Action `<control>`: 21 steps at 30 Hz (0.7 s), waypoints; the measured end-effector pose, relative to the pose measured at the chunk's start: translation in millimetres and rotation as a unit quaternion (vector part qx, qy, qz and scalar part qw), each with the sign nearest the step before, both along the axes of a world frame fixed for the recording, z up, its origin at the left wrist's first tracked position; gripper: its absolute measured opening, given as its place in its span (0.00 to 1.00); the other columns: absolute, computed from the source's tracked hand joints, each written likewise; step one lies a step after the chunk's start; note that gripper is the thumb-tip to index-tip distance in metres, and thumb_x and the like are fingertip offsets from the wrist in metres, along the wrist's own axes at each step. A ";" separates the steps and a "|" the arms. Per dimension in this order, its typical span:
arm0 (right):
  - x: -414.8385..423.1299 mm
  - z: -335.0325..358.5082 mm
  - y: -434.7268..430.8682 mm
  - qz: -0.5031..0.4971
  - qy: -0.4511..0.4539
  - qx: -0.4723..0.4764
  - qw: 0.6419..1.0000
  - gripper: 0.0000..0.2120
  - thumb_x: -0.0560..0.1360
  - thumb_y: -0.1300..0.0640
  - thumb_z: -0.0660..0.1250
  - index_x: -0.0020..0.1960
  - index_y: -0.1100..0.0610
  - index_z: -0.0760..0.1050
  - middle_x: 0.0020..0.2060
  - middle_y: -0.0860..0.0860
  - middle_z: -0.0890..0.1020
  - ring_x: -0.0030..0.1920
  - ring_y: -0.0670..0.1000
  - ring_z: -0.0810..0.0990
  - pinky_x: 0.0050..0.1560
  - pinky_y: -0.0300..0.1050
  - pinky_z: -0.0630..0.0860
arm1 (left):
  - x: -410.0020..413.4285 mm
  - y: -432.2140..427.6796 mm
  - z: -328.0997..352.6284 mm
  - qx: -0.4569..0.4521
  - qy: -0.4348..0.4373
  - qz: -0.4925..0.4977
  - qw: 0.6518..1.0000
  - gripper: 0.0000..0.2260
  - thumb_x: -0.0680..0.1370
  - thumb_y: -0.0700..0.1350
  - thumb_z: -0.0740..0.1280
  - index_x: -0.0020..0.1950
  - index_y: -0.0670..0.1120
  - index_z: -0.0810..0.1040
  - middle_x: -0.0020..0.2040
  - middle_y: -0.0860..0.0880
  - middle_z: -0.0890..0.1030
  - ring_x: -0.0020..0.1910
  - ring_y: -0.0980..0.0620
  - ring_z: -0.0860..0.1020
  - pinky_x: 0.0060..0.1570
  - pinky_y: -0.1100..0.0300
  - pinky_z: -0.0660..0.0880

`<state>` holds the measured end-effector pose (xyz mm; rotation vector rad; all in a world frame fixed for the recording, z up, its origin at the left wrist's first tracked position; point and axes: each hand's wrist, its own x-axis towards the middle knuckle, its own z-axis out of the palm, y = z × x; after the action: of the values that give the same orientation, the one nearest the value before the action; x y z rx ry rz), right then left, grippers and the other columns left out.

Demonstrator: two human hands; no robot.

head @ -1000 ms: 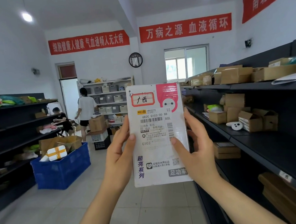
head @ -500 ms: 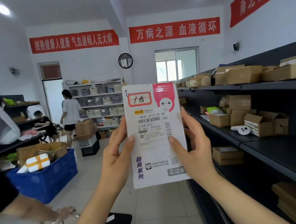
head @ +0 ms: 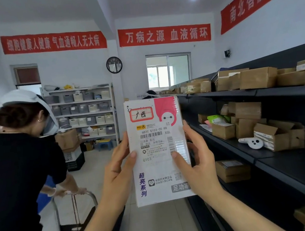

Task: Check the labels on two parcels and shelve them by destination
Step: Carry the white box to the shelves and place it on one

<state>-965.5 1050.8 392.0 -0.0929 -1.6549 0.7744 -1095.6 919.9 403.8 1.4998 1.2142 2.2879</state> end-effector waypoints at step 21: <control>67.6 -13.8 223.0 -0.362 0.024 0.050 0.930 0.25 0.74 0.51 0.69 0.69 0.38 0.69 0.75 0.39 0.67 0.73 0.44 0.68 0.67 0.58 0.73 | 20.9 326.2 -1.9 0.004 0.072 -0.231 0.970 0.23 0.74 0.47 0.62 0.59 0.76 0.70 0.61 0.59 0.78 0.53 0.69 0.79 0.42 0.74 0.77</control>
<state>-897.9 1273.8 378.3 -0.5738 -1.4523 0.1253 -1074.8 1246.1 401.9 1.7554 0.7741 1.9073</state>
